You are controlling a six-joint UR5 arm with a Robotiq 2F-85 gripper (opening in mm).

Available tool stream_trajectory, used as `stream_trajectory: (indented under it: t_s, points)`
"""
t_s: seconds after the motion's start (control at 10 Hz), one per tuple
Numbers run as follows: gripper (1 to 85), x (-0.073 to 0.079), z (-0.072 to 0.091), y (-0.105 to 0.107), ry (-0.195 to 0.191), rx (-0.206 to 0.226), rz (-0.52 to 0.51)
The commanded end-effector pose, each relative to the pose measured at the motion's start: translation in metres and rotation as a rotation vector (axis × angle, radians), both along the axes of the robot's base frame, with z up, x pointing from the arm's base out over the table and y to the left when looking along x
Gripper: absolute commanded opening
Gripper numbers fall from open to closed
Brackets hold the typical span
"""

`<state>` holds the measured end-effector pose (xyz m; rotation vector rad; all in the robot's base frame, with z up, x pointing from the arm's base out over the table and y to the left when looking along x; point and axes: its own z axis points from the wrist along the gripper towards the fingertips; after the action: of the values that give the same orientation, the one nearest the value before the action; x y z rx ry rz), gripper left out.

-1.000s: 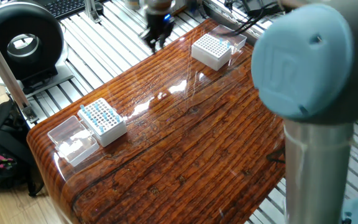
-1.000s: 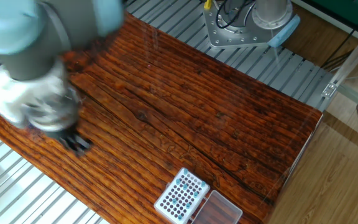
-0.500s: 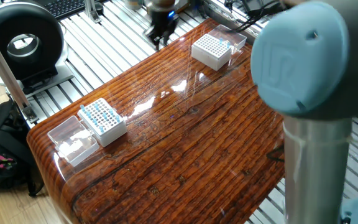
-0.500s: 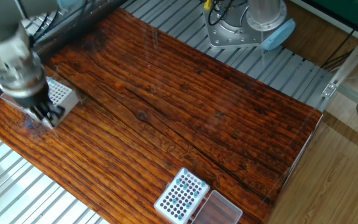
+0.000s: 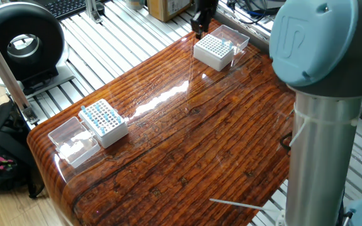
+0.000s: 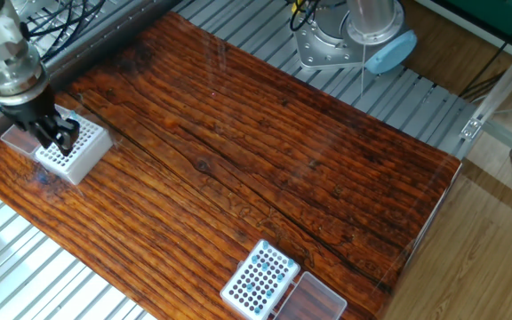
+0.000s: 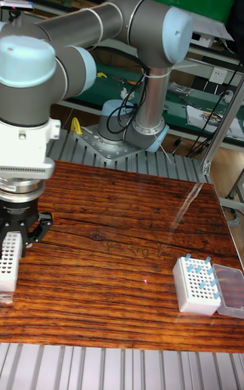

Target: Transfer all medium pipette tips from one holder to another

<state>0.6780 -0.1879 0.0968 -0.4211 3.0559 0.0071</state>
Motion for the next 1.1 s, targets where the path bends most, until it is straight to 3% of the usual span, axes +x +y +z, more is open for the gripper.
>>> stream_trajectory:
  t_s: [0.0, 0.1, 0.2, 0.4, 0.5, 0.8, 1.0]
  points:
    - [37.7, 0.001, 0.002, -0.004, -0.015, 0.021, -0.029]
    - [37.7, 0.001, 0.002, -0.003, -0.013, 0.023, -0.02]
    - [38.0, -0.01, -0.003, -0.016, -0.011, 0.01, -0.002]
    - [42.0, -0.048, -0.02, -0.05, -0.006, -0.015, 0.009]
    - [43.7, -0.058, -0.025, -0.062, -0.004, -0.036, 0.003]
    - [44.7, -0.061, -0.024, -0.068, 0.001, -0.052, -0.012]
    - [44.7, -0.049, -0.017, -0.068, -0.012, -0.051, -0.003]
